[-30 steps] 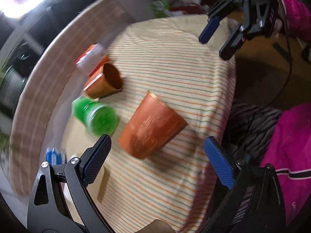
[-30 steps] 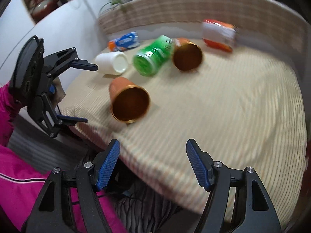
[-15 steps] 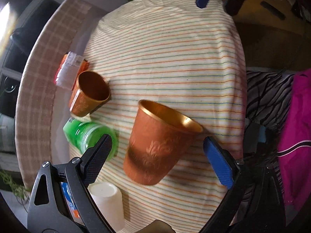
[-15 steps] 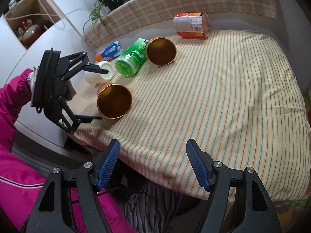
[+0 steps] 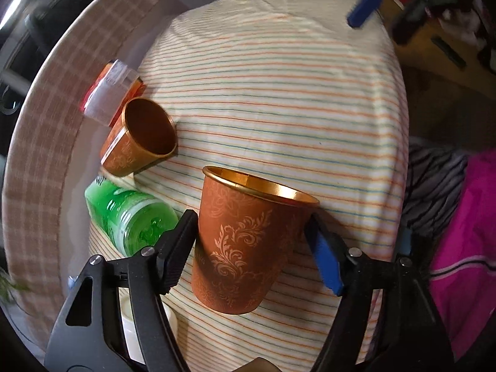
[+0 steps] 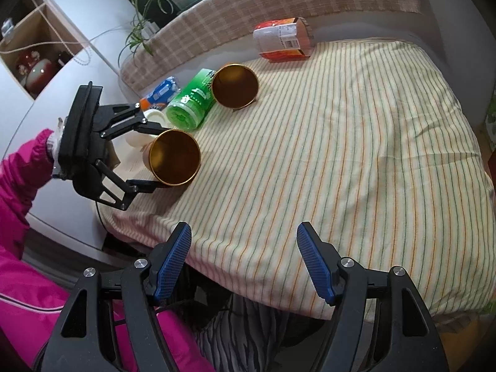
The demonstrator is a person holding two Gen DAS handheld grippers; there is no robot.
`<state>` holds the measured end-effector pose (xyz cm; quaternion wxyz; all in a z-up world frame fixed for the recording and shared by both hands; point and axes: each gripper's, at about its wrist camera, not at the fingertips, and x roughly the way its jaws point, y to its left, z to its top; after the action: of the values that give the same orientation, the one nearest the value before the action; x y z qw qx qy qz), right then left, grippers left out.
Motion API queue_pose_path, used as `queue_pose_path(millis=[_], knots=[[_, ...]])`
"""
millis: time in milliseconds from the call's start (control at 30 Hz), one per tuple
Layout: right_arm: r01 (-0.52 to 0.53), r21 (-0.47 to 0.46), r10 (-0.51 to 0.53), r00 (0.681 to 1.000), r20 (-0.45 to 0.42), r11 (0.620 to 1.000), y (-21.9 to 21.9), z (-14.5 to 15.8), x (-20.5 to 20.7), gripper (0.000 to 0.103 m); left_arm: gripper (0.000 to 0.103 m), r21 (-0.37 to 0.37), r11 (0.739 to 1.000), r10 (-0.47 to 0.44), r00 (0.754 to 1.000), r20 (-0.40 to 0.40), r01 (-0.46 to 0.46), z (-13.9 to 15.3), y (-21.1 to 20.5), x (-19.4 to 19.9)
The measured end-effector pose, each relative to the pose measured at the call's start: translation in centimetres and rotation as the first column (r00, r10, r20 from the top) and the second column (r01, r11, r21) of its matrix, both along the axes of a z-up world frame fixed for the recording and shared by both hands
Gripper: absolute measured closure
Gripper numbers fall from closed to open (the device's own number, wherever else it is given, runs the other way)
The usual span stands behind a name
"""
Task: Flip cup upright
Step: 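Open the right gripper and lower the upright cup toward the table with the left gripper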
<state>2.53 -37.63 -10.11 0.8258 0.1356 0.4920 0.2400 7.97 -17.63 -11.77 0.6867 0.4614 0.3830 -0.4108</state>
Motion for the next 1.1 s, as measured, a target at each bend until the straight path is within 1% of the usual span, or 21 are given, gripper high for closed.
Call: queue_pose_path(millis=[133,200,333,433,500,600,633,733,833,933,1000,1033,1100], knots=[[0.000,-0.005,0.000,1.000,0.000,1.000,0.4,-0.2,-0.1,0.033,0.030,-0.091,0.992,0.089,0.995,-0.037,-0.092,0.8,0.9,0.7],[-0.002,-0.008,0.002,1.000,-0.001,1.000,0.7,-0.1,-0.1,0.033,0.030,-0.151,0.977,0.140,0.988,-0.060,-0.148,1.4,1.6,1.1],[-0.001,-0.013,0.002,1.000,0.008,1.000,1.2,0.0,-0.1,0.033,0.031,-0.236,0.945,0.213,0.974,-0.078,-0.226,2.3,2.7,1.3],[0.008,-0.026,-0.007,1.000,0.024,1.000,1.6,0.4,-0.1,0.033,0.032,-0.304,0.907,0.276,0.957,-0.096,-0.292,2.9,3.7,1.5],[0.019,-0.040,-0.017,0.999,0.035,0.999,1.9,0.6,0.0,0.033,0.032,-0.330,0.889,0.303,0.948,-0.097,-0.318,3.2,4.2,1.6],[0.041,-0.074,-0.037,0.998,0.053,0.996,2.5,0.8,-0.1,0.033,0.032,-0.379,0.851,0.347,0.931,-0.112,-0.363,3.5,5.0,1.8],[0.050,-0.084,-0.045,0.997,0.058,0.995,2.8,0.9,-0.1,0.033,0.032,-0.401,0.834,0.363,0.924,-0.120,-0.379,3.8,5.2,1.8],[0.082,-0.110,-0.074,0.994,0.076,0.991,3.3,1.2,-0.1,0.033,0.032,-0.445,0.797,0.401,0.909,-0.117,-0.409,4.1,5.7,1.5],[0.113,-0.126,-0.102,0.990,0.093,0.986,3.7,1.4,-0.1,0.033,0.032,-0.486,0.754,0.431,0.891,-0.141,-0.441,4.4,6.2,1.5],[0.130,-0.129,-0.117,0.987,0.107,0.983,4.1,1.6,0.0,0.033,0.032,-0.515,0.726,0.446,0.882,-0.151,-0.456,4.5,6.4,1.4],[0.138,-0.143,-0.122,0.986,0.116,0.980,4.4,1.7,0.1,0.033,0.032,-0.538,0.695,0.469,0.868,-0.163,-0.477,4.6,6.7,1.5],[0.140,-0.152,-0.122,0.985,0.121,0.978,4.6,1.7,0.1,0.033,0.032,-0.555,0.672,0.479,0.859,-0.180,-0.491,4.7,7.0,1.5],[0.145,-0.156,-0.126,0.984,0.125,0.977,4.8,1.8,0.1,0.033,0.033,-0.579,0.637,0.492,0.847,-0.202,-0.508,4.8,7.2,1.5]])
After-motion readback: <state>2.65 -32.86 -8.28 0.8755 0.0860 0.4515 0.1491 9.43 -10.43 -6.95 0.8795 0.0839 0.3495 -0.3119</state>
